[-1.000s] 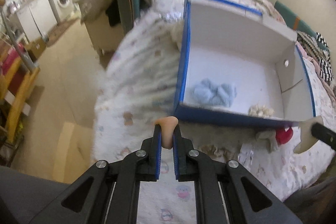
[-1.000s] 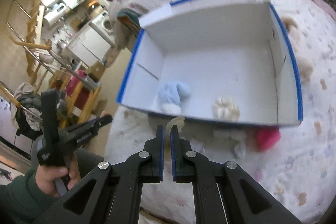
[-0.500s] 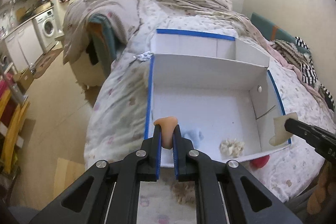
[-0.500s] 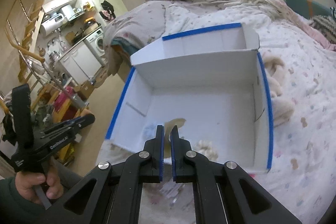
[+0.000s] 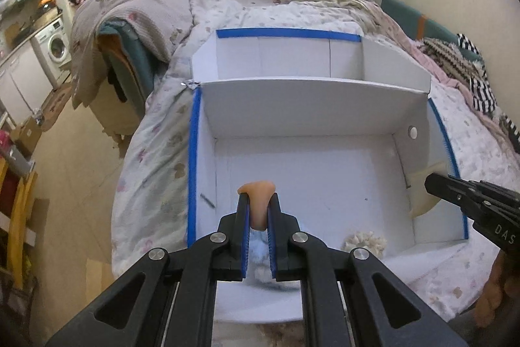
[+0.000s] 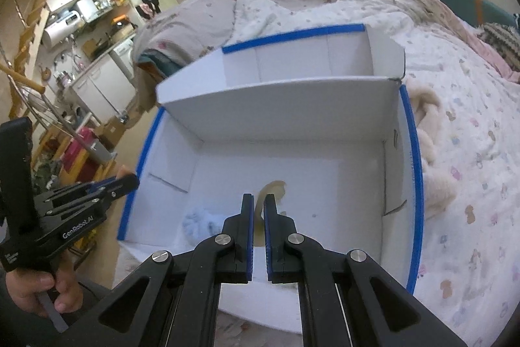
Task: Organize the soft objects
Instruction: 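Carry the orange foam and tan sponge into the box and open both grippers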
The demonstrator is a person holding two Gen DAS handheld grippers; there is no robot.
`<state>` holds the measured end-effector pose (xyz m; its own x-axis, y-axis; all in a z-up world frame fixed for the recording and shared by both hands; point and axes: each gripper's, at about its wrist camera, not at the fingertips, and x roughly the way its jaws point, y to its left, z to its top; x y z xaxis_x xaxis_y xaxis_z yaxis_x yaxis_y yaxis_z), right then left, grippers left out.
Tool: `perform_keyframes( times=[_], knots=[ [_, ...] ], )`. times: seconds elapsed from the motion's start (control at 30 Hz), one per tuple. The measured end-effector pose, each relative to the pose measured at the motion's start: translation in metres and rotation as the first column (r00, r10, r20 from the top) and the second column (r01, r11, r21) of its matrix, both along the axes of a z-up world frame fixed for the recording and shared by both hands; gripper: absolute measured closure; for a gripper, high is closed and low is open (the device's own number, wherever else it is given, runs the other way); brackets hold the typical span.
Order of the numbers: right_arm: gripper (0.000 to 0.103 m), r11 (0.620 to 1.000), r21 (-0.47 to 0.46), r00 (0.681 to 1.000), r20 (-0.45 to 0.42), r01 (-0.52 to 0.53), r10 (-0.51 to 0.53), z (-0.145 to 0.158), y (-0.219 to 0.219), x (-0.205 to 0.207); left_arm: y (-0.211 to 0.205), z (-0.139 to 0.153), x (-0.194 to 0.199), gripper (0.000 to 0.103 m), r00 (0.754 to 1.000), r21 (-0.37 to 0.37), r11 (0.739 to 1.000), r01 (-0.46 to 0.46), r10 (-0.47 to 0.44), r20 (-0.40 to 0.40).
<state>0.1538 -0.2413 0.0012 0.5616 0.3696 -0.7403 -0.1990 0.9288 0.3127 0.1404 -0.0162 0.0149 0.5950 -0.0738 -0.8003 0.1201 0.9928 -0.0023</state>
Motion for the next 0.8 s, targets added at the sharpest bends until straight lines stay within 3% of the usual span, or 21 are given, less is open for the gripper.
perform_keyframes(
  times=[0.13, 0.47, 0.8],
  knots=[
    [0.096, 1.0, -0.005, 0.999, -0.044, 0.003, -0.003, -0.012, 0.003, 0.012, -0.006, -0.015, 0.009, 0.094, 1.0, 0.014, 1.0, 0.012, -0.012, 0.002],
    [0.096, 1.0, -0.005, 0.99, -0.134, 0.031, -0.032, -0.036, 0.004, 0.018, -0.014, -0.044, 0.022, 0.094, 0.995, -0.053, 0.999, -0.01, 0.005, -0.096],
    [0.095, 0.998, -0.038, 0.973, -0.221, 0.053, -0.06, -0.058, 0.002, 0.022, -0.029, -0.055, 0.019, 0.094, 0.994, -0.011, 1.0, 0.021, -0.022, -0.112]
  ],
)
